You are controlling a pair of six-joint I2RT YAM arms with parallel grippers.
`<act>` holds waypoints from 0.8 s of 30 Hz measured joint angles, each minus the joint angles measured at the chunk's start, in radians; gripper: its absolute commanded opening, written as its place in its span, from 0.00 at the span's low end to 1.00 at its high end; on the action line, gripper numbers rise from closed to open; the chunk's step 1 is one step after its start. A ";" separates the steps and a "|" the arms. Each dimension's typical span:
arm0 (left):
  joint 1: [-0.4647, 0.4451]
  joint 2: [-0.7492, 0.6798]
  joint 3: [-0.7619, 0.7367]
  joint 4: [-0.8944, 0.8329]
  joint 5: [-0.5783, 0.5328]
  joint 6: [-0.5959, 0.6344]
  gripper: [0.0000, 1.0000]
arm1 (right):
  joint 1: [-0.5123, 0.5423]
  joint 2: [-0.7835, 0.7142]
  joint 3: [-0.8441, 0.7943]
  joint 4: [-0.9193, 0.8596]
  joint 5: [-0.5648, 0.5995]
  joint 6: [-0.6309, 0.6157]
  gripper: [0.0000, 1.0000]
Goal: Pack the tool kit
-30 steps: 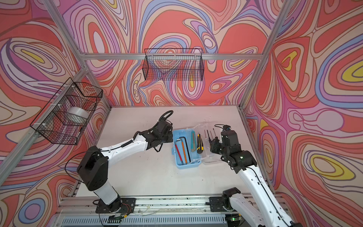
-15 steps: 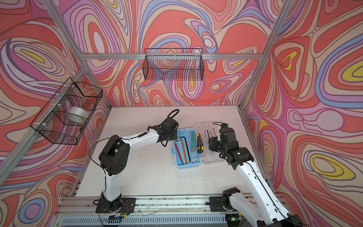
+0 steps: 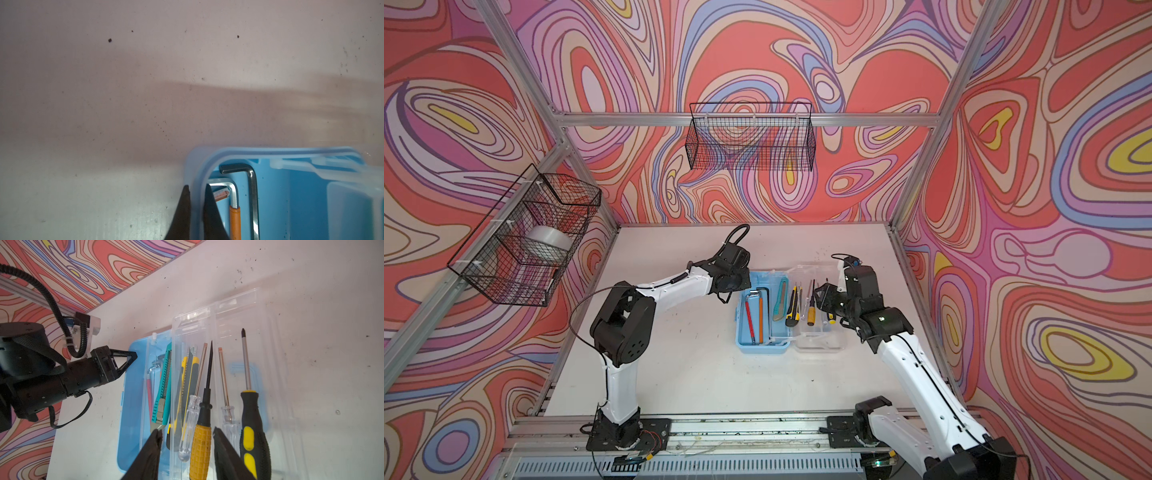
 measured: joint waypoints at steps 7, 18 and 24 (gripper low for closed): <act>0.050 -0.057 -0.079 0.012 -0.011 -0.002 0.01 | -0.289 -0.061 -0.109 0.040 -0.138 0.076 0.43; 0.077 -0.069 -0.095 0.015 -0.003 -0.003 0.01 | -0.431 -0.144 -0.311 0.023 -0.324 0.138 0.40; 0.082 -0.081 -0.116 0.031 0.006 -0.008 0.00 | -0.431 -0.192 -0.393 -0.011 -0.363 0.138 0.39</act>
